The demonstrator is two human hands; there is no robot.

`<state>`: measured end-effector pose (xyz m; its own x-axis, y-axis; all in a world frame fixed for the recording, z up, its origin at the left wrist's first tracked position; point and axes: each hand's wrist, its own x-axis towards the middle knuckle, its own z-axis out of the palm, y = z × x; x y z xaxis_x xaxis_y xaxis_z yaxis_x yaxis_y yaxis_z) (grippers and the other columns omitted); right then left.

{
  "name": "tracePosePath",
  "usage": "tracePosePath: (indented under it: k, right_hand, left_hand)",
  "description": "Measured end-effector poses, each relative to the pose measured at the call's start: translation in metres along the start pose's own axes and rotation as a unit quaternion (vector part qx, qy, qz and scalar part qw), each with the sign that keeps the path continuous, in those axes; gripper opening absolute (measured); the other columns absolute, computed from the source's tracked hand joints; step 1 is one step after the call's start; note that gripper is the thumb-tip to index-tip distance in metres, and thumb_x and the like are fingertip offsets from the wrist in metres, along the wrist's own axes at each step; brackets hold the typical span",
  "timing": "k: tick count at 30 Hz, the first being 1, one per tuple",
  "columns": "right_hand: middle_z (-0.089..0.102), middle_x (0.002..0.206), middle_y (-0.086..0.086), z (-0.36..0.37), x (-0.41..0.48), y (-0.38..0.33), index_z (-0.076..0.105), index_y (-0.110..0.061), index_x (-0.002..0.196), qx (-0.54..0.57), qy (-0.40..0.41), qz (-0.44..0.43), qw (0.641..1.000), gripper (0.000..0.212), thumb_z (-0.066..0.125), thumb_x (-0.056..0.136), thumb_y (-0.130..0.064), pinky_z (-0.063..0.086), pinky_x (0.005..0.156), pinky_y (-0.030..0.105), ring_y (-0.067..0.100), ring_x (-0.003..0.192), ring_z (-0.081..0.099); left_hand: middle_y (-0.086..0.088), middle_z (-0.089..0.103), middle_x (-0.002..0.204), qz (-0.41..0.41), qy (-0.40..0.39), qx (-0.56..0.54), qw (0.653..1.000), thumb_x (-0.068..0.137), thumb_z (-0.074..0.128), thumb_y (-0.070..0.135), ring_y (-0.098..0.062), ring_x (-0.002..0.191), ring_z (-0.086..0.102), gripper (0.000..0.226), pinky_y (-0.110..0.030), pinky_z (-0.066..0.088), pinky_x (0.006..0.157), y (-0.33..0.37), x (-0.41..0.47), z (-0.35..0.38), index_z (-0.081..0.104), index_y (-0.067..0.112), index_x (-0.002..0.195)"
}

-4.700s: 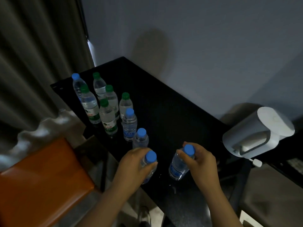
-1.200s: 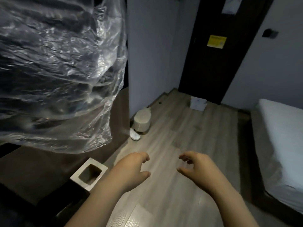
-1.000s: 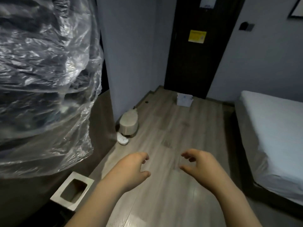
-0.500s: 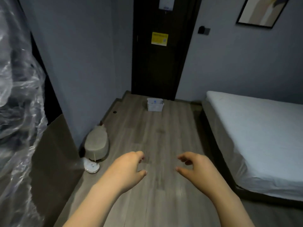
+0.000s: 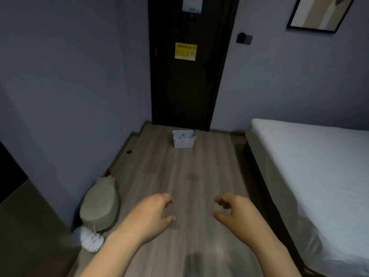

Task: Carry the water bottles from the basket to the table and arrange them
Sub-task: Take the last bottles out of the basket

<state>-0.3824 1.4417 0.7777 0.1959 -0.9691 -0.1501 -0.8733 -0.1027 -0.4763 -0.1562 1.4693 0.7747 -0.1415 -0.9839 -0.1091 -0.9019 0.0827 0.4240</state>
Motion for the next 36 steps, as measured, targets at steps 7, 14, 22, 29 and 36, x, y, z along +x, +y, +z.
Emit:
tracePosePath:
  k: [7, 14, 22, 29, 36]
  right_hand:
    - [0.062, 0.121, -0.013, -0.028, 0.116, 0.025, 0.057, -0.030, 0.125, -0.032, -0.002, -0.024, 0.999, 0.044, 0.065, 0.083, -0.039, 0.048, 0.095, 0.022, 0.001, 0.110, 0.056]
    - [0.059, 0.125, -0.012, -0.033, 0.240, 0.031, 0.054, -0.030, 0.127, -0.047, -0.035, -0.011, 0.998, 0.044, 0.062, 0.085, -0.041, 0.046, 0.097, 0.022, 0.005, 0.113, 0.054]
    - [0.062, 0.116, -0.013, -0.048, 0.390, 0.005, 0.057, -0.031, 0.121, -0.058, -0.034, 0.016, 0.998, 0.039, 0.066, 0.084, -0.040, 0.051, 0.090, 0.023, 0.003, 0.099, 0.059]
    - [0.061, 0.118, -0.013, -0.050, 0.509, -0.010, 0.056, -0.032, 0.122, -0.062, -0.047, 0.018, 0.997, 0.039, 0.064, 0.085, -0.040, 0.051, 0.089, 0.021, 0.002, 0.102, 0.058]
    - [0.062, 0.114, -0.013, -0.058, 0.635, 0.018, 0.057, -0.032, 0.119, -0.066, -0.058, 0.032, 0.996, 0.039, 0.066, 0.083, -0.042, 0.052, 0.088, 0.024, 0.003, 0.100, 0.058]
  left_hand:
    - [0.004, 0.055, 0.126, -0.013, -0.016, -0.007, 1.000, 0.089, 0.057, 0.036, -0.010, 0.116, 0.051, 0.039, -0.016, 0.036, 0.089, -0.002, 0.117, -0.010, 0.051, 0.022, 0.125]
    - [0.004, 0.057, 0.123, -0.016, -0.028, -0.022, 0.999, 0.088, 0.059, 0.036, -0.011, 0.114, 0.053, 0.039, -0.019, 0.040, 0.092, -0.035, 0.235, -0.019, 0.053, 0.021, 0.123]
    - [0.005, 0.057, 0.124, -0.001, -0.025, -0.030, 0.999, 0.088, 0.058, 0.037, -0.009, 0.116, 0.052, 0.038, -0.020, 0.040, 0.095, -0.098, 0.384, -0.068, 0.052, 0.023, 0.123]
    - [0.003, 0.059, 0.123, 0.001, -0.035, -0.034, 0.999, 0.087, 0.061, 0.035, -0.009, 0.116, 0.053, 0.038, -0.017, 0.038, 0.093, -0.134, 0.499, -0.101, 0.055, 0.019, 0.122]
    - [0.004, 0.060, 0.117, -0.011, -0.056, -0.038, 0.998, 0.083, 0.065, 0.034, -0.007, 0.110, 0.056, 0.037, -0.019, 0.042, 0.092, -0.162, 0.624, -0.101, 0.057, 0.019, 0.117]
